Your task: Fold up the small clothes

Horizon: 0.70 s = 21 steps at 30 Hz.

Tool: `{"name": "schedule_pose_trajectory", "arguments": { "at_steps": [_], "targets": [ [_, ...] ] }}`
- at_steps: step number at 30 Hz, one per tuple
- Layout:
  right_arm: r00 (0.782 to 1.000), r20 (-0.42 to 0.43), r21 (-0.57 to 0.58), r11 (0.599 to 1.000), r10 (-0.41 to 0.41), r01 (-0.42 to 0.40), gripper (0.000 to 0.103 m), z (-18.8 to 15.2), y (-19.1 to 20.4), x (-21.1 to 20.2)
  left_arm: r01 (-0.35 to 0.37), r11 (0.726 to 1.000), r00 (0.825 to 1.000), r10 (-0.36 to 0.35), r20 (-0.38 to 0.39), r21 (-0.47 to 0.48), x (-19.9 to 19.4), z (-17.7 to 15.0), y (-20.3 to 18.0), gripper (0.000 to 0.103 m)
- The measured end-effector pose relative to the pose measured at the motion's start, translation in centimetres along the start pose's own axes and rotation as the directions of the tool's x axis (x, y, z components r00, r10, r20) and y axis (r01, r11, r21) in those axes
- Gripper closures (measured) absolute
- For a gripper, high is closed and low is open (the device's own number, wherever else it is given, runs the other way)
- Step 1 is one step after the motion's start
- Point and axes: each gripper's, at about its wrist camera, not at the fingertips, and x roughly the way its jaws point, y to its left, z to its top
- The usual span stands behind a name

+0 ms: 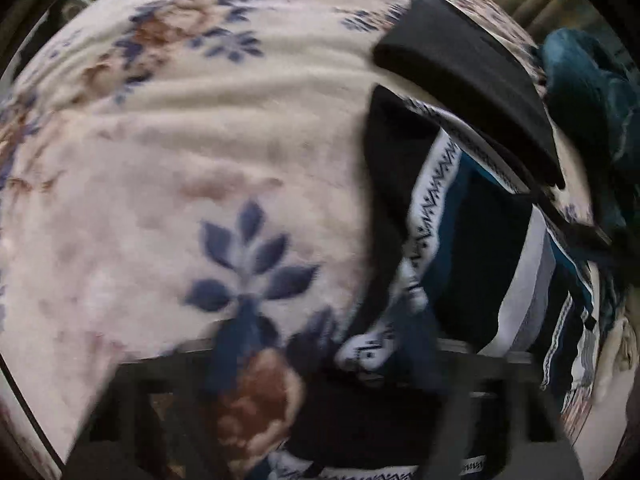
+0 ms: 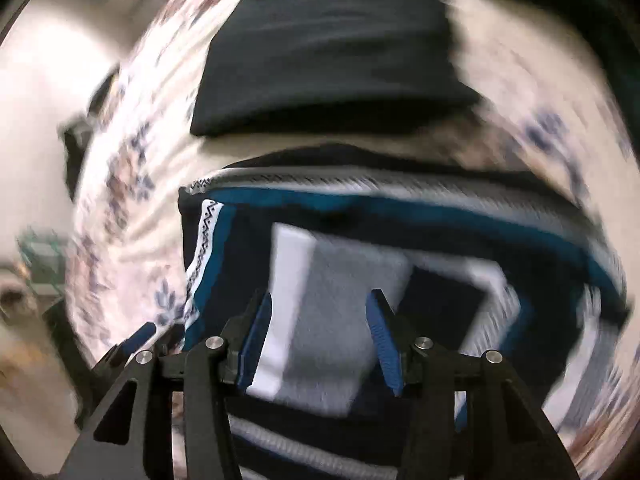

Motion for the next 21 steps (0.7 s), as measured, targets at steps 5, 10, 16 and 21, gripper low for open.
{"name": "schedule_pose_trajectory", "arguments": {
  "at_steps": [5, 10, 16, 21],
  "targets": [
    [0.989, -0.084, -0.111, 0.987, -0.123, 0.113, 0.085, 2.5, 2.1, 4.8, -0.008, 1.0, 1.0, 0.008, 0.007, -0.004, 0.9, -0.4, 2.0, 0.101],
    [0.977, -0.064, -0.103, 0.975, -0.205, 0.198, 0.092, 2.6, 1.1, 6.1, 0.023, 0.999, 1.0, -0.023, -0.011, -0.049, 0.3, -1.0, 4.0, 0.101],
    [0.994, -0.026, -0.009, 0.994, -0.109, 0.109, 0.058, 4.2, 2.1, 4.3, 0.18, 0.976, 0.984, -0.179, 0.012, -0.122, -1.0, 0.2, 3.8, 0.069],
    [0.997, -0.075, -0.11, 0.994, -0.002, -0.006, 0.044, 5.9, 5.4, 7.1, 0.123, 0.992, 0.992, -0.124, -0.023, -0.038, 0.8, 0.4, 1.0, 0.056]
  ]
}}
